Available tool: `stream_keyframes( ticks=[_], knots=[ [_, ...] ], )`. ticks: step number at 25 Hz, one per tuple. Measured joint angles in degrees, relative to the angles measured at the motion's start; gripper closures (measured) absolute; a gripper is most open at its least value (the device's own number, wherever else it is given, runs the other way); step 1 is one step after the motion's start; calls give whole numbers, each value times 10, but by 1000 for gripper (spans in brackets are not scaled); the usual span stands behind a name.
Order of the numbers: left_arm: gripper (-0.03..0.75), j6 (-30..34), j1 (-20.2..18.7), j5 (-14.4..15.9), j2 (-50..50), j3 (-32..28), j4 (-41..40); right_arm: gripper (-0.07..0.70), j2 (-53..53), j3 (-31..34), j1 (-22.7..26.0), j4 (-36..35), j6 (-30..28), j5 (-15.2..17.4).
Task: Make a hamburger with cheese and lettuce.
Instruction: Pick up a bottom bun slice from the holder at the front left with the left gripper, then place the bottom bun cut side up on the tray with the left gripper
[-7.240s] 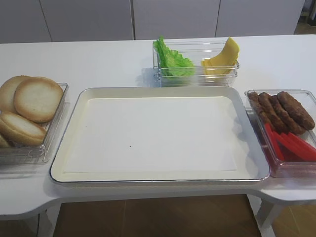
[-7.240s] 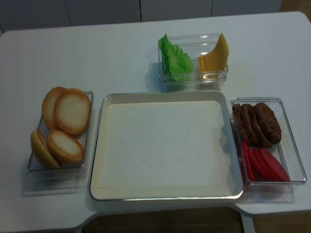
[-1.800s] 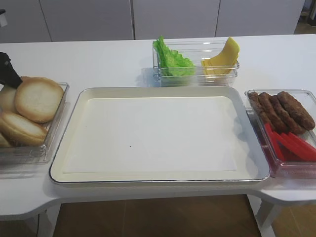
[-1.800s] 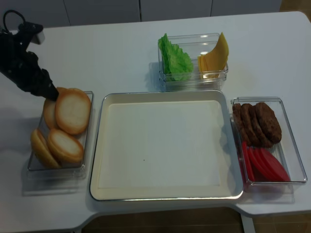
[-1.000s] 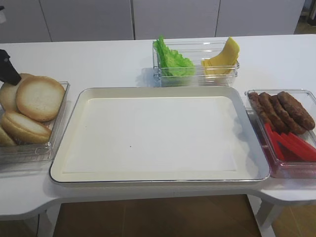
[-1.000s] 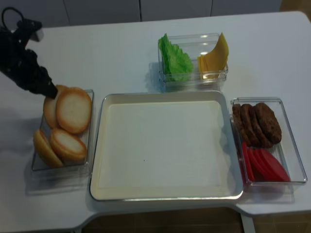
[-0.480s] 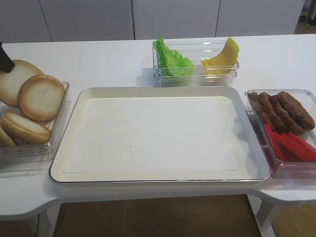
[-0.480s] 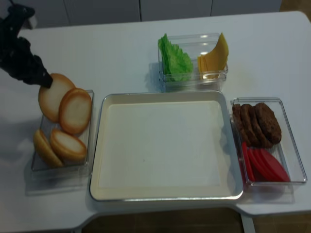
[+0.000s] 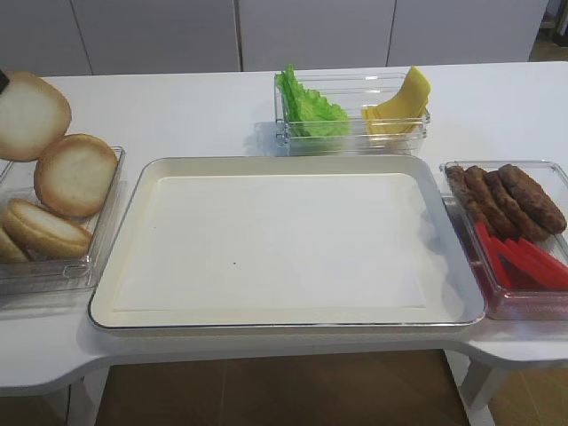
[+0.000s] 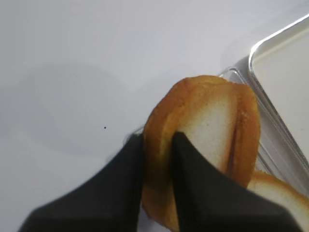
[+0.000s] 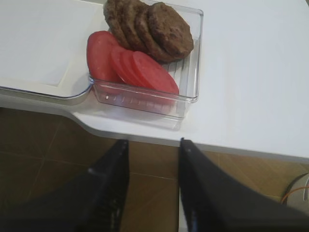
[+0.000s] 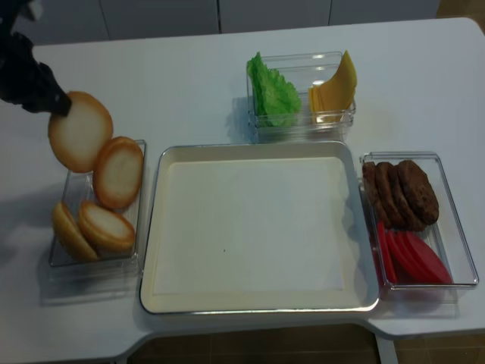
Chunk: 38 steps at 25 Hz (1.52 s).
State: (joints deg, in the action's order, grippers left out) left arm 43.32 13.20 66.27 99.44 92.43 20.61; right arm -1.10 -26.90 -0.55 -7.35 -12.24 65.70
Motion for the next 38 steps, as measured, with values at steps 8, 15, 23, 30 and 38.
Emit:
stream_keyframes(
  ticks=[8,15,23,30,38],
  knots=[
    [592,-14,0,0,-39,21,-1,351,0,0,0,0,0,0],
    [594,-25,0,14,-78,23,16,351,0,0,0,0,0,0],
    [594,-30,-32,48,-89,23,81,351,0,0,0,0,0,0],
    [594,-30,-133,51,-89,23,87,351,0,0,0,0,0,0],
    [594,-41,-211,51,-87,23,109,351,0,0,0,0,0,0]
  ],
)
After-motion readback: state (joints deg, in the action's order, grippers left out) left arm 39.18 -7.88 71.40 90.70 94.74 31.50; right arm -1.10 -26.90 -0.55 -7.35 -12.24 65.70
